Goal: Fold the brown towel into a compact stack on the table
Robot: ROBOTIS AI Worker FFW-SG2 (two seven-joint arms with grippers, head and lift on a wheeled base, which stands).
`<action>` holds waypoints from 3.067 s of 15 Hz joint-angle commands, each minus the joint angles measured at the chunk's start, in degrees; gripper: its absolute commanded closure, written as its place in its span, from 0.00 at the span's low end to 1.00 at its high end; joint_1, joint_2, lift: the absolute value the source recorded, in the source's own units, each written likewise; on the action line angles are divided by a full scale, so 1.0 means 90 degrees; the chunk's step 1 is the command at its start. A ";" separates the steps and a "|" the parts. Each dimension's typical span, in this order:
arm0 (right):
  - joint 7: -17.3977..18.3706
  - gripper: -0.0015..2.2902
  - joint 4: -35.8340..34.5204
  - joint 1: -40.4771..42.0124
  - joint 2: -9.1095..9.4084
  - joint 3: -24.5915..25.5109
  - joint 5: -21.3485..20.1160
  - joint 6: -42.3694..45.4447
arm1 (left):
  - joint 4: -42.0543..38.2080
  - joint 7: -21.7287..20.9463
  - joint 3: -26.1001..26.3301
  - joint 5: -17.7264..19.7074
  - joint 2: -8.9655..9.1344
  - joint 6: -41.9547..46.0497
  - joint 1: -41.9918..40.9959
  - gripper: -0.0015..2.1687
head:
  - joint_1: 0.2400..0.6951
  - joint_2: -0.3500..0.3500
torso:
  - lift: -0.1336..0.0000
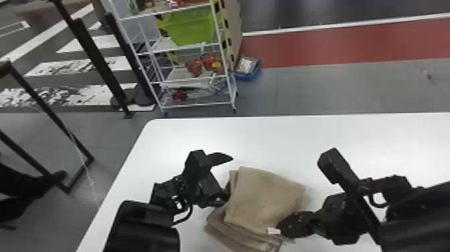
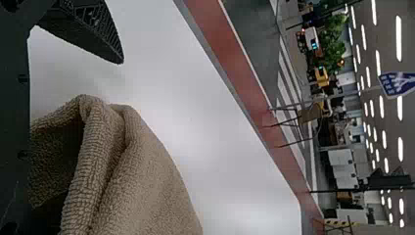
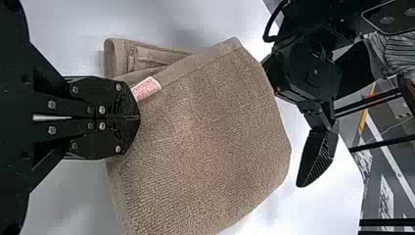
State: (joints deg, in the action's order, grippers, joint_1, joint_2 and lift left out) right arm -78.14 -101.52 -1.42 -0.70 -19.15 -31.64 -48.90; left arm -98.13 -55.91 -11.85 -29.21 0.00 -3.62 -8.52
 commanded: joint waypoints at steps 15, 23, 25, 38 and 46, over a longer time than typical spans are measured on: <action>-0.0021 0.61 -0.0058 -0.0008 0.0000 0.0019 0.0224 -0.0109 | -0.0307 -0.0291 -0.0773 -0.2018 0.0017 0.0211 0.0419 0.04 | 1.00 1.00 | 0.11; -0.0021 0.61 -0.0371 0.0040 0.0039 -0.0186 0.0664 -0.0421 | -0.0307 0.0099 -0.1183 -0.1940 0.0017 -0.0687 0.0585 0.04 | 1.00 1.00 | 0.11; -0.0021 0.61 -0.0390 0.0011 0.0084 -0.0040 0.1064 -0.0441 | -0.0346 0.0334 -0.1291 -0.1803 0.0017 -0.0980 0.0575 0.04 | 1.00 1.00 | 0.11; 0.2178 0.61 0.1123 -0.1004 0.0084 -0.0128 0.1845 -0.0089 | -0.0727 0.0568 -0.1652 -0.0719 0.0017 -0.1410 0.0263 0.04 | 1.00 1.00 | 0.11; 0.2305 0.61 0.1446 -0.1337 0.0084 -0.0079 0.1884 0.0340 | -0.0962 0.0382 -0.1535 -0.0719 0.0017 -0.1449 -0.0089 0.04 | 1.00 1.00 | 0.11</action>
State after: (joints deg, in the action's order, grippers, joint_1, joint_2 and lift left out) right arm -57.39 -89.62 -12.76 0.00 -19.94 -14.71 -46.93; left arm -106.12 -52.47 -25.93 -35.68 0.00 -16.66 -8.61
